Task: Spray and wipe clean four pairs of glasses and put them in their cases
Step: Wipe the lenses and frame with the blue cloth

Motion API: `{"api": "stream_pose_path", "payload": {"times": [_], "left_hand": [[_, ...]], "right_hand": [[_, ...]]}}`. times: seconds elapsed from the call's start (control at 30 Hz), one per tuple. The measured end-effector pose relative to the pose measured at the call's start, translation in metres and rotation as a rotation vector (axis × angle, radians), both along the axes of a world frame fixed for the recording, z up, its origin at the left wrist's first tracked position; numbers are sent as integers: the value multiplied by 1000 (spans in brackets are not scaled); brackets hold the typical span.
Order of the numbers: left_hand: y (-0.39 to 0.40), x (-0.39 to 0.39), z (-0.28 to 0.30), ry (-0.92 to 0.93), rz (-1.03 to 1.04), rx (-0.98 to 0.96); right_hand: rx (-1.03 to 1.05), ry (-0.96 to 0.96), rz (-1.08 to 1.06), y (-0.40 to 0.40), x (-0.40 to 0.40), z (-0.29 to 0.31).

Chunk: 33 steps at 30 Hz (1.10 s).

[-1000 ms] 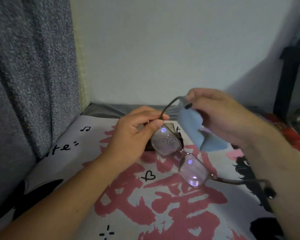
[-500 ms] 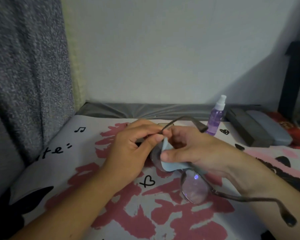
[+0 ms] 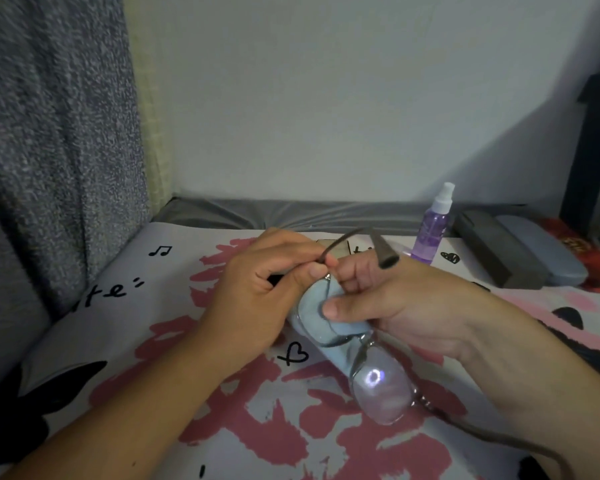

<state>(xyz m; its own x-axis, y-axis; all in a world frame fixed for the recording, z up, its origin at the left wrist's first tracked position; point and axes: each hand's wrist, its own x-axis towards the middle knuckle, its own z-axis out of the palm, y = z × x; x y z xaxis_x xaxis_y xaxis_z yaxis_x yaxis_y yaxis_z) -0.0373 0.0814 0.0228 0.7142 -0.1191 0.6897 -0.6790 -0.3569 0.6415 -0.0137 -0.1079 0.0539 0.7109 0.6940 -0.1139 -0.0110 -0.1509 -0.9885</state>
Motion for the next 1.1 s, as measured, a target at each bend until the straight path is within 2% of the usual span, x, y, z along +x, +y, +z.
{"api": "stream_pose_path", "payload": {"times": [0.1, 0.23, 0.3, 0.47, 0.77, 0.9, 1.1], "left_hand": [[-3, 2, -3, -8, 8, 15], [-5, 4, -1, 65, -37, -103], [-3, 5, -1, 74, -38, -100], [5, 6, -2, 69, -2, -57], [3, 3, 1, 25, -54, -2], [0, 0, 1, 11, -69, 32], [8, 8, -1, 59, -55, -47]], "right_hand": [[-12, -50, -55, 7, -1, 0], [-46, -178, -204, 15, -6, 1], [-58, -193, -185, 13, -7, 0], [73, 151, 59, -1, 3, -2], [152, 368, 266, -2, 0, 2], [-5, 171, 133, 7, -4, -4], [-12, -119, -192, 21, -13, -3]]}}
